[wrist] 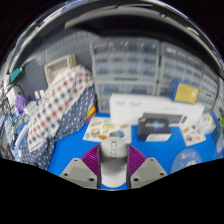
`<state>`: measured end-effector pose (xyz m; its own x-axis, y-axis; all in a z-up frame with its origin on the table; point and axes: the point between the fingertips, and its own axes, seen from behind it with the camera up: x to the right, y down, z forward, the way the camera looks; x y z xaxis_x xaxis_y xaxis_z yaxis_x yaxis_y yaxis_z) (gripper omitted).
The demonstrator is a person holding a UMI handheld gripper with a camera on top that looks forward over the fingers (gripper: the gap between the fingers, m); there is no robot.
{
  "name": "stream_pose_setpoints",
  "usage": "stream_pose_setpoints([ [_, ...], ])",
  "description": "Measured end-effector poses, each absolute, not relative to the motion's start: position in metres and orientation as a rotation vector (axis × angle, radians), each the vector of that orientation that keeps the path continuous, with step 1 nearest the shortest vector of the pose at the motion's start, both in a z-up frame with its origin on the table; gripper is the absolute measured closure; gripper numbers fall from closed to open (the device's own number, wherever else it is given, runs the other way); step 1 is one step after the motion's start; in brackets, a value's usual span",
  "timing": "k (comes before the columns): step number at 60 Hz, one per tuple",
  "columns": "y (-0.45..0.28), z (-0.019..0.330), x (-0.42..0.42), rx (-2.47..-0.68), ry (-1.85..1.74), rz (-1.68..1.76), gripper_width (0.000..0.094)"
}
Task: Arrange mouse
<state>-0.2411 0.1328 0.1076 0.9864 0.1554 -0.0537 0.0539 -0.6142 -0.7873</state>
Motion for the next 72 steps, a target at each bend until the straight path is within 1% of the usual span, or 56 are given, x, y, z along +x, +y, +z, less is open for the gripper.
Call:
stream_pose_setpoints([
  [4,0.136,0.152,-0.2,-2.164,-0.158,0.125,0.0589],
  [8,0.137,0.184,-0.152,-2.12,-0.168,0.083,0.0588],
  [13,0.135,0.207,-0.089,-2.088,-0.169,0.023,0.059],
  [16,0.134,0.209,-0.052,-2.089,-0.152,0.001,0.0591],
  [19,0.134,0.201,-0.018,-2.099,-0.121,-0.009,0.0591],
  [22,0.133,0.186,0.013,-2.126,-0.098,-0.025,0.0591],
  [25,0.129,0.165,0.04,-2.164,-0.071,-0.04,0.059],
  [30,0.123,0.119,0.071,-2.243,-0.046,-0.033,0.0592],
  [40,0.111,0.038,0.09,-2.376,-0.011,0.016,0.0589],
  [48,0.098,-0.008,0.09,-2.456,0.014,0.056,0.0585],
  [53,0.1,-0.007,0.09,-2.413,0.036,0.082,0.0585],
  [54,0.1,-0.008,0.09,-2.413,0.035,0.086,0.051],
  [55,0.1,-0.007,0.09,-2.416,0.031,0.086,0.0556],
  [57,0.1,-0.008,0.09,-2.411,0.016,0.083,0.0555],
  [58,0.1,-0.008,0.09,-2.412,0.008,0.081,0.049],
  [59,0.1,-0.008,0.09,-2.411,0.0,0.081,0.0511],
  [68,0.101,-0.008,0.089,-2.41,-0.002,0.08,0.0427],
  [69,0.101,-0.007,0.089,-2.41,-0.005,0.08,0.041],
  [70,0.101,-0.007,0.088,-2.412,-0.007,0.079,0.0339],
  [71,0.101,-0.007,0.087,-2.415,-0.008,0.081,0.0337],
  [72,0.101,-0.007,0.085,-2.418,-0.009,0.085,0.0281],
])
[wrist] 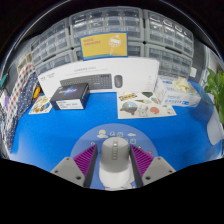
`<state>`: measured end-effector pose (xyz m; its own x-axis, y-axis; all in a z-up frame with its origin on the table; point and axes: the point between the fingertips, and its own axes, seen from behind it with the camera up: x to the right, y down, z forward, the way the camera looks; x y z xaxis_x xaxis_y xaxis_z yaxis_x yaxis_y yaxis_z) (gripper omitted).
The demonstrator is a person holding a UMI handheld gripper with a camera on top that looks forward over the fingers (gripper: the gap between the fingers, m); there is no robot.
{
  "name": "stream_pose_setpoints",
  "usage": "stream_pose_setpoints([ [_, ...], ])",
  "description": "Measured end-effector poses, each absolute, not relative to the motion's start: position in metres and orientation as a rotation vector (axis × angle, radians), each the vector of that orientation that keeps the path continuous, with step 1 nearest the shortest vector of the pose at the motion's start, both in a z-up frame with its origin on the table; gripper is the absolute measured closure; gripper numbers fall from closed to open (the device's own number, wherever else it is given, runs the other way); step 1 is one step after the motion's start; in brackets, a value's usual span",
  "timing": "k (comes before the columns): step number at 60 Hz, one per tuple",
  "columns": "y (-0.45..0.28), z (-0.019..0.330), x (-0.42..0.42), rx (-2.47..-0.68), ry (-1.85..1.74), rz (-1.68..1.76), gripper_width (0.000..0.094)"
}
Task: Arrange mouse
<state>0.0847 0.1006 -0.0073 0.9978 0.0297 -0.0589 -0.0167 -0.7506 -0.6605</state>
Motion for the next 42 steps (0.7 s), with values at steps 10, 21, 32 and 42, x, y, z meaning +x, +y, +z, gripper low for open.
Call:
stream_pose_setpoints([
  [10,0.092,0.021,0.084,-2.42,-0.041,0.02,0.0122],
  [21,0.082,0.099,0.081,-2.325,-0.054,0.029,0.0114],
  [32,0.065,0.166,0.088,-2.226,-0.012,0.035,0.0119],
  [42,0.049,0.194,0.089,-2.185,-0.039,0.027,0.0123],
])
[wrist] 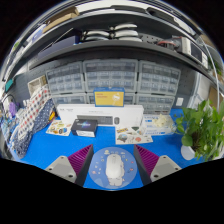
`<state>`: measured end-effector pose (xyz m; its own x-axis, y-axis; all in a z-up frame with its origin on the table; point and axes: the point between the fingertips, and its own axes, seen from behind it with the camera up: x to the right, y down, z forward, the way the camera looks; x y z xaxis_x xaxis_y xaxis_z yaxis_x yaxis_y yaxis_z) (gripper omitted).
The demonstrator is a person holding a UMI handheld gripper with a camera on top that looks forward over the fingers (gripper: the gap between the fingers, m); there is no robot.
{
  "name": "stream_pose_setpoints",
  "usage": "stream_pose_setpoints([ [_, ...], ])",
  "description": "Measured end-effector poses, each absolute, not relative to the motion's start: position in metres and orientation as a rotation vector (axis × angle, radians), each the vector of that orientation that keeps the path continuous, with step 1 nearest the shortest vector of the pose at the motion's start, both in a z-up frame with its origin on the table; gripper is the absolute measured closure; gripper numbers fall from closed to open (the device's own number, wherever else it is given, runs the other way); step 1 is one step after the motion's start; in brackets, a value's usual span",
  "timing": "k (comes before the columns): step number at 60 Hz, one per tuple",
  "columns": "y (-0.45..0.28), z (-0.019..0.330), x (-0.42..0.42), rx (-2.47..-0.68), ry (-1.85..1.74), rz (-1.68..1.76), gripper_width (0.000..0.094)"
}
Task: Arrange mouse
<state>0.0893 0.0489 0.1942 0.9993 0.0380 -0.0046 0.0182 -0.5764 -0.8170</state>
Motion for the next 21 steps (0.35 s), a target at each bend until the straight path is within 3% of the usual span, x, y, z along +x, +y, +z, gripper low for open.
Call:
stream_pose_setpoints([
  [21,0.029,0.213,0.088,-2.163,-0.067,0.02,0.0114],
])
